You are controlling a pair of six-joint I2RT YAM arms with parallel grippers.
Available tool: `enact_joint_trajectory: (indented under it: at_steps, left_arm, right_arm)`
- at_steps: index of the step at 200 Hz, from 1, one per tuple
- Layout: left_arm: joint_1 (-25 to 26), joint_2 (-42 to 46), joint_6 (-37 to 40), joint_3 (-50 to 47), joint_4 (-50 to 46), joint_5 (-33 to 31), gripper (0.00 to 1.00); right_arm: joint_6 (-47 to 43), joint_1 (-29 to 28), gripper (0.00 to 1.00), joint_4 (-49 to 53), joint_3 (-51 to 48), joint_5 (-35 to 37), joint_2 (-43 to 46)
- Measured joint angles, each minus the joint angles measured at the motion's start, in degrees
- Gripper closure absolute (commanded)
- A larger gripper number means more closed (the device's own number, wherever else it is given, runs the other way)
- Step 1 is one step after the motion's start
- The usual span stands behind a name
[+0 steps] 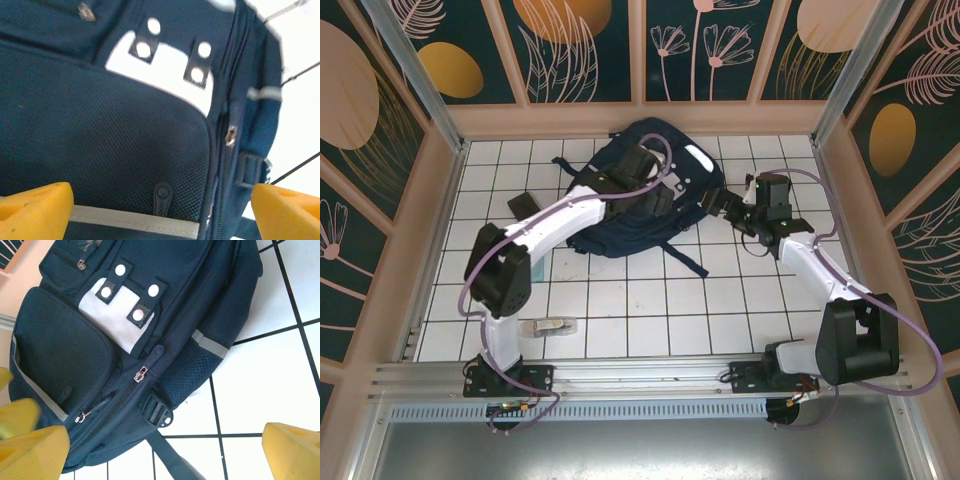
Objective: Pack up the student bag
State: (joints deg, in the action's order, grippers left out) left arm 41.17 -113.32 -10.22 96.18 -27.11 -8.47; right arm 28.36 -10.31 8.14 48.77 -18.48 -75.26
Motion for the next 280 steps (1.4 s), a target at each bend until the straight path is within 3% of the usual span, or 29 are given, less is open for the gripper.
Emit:
enact_joint_trajectory:
  at_steps: [43, 57, 70, 89, 98, 109, 122, 206, 244, 280]
  left_arm:
    - [2.45, -7.93, 4.87, 4.52, -5.31, -6.23, 0.08]
    - [2.95, -9.09, 6.08, 5.33, -6.05, -8.39, 0.13]
    - [3.17, -9.97, 6.99, 5.51, -6.14, -10.47, 0.34]
    - [3.34, -10.95, 7.65, 5.42, -5.79, -11.34, 0.7]
    - [3.54, -11.19, 7.96, 5.07, -5.62, -11.5, 1.0]
    - [3.56, -11.26, 8.41, 4.48, -4.98, -11.52, 1.0]
    - [3.58, -11.23, 8.59, 3.65, -3.93, -11.37, 1.0]
    - [2.84, -2.29, 4.81, -4.57, 2.49, -4.57, 1.0]
    - [2.62, -0.42, 2.49, -5.11, 2.69, -2.01, 1.0]
    - [2.32, -0.42, 1.11, -5.4, 2.91, -1.2, 1.0]
  right_arm:
    - [0.07, 0.0, 0.01, -0.26, -1.36, -0.22, -0.98]
    - [0.04, 0.0, 0.01, -0.57, -1.57, -0.46, -1.79]
    - [0.07, 0.0, 0.03, -1.07, -1.6, -0.63, -2.73]
    - [0.98, 0.0, 0.24, -3.3, -1.57, -1.01, -4.61]
    - [0.92, 0.07, 0.36, -4.31, -1.14, -1.6, -6.1]
    - [2.1, 0.11, 0.51, -5.49, 0.09, -2.82, -8.61]
    - [2.86, 0.11, 0.57, -7.43, 2.34, -4.39, -12.44]
    - [5.16, -2.43, 0.67, -15.34, 16.39, -11.28, -32.0]
    - [5.05, -2.93, 0.64, -15.13, 19.02, -11.41, -35.58]
    - [4.87, -3.56, 0.54, -14.78, 18.95, -10.91, -35.58]
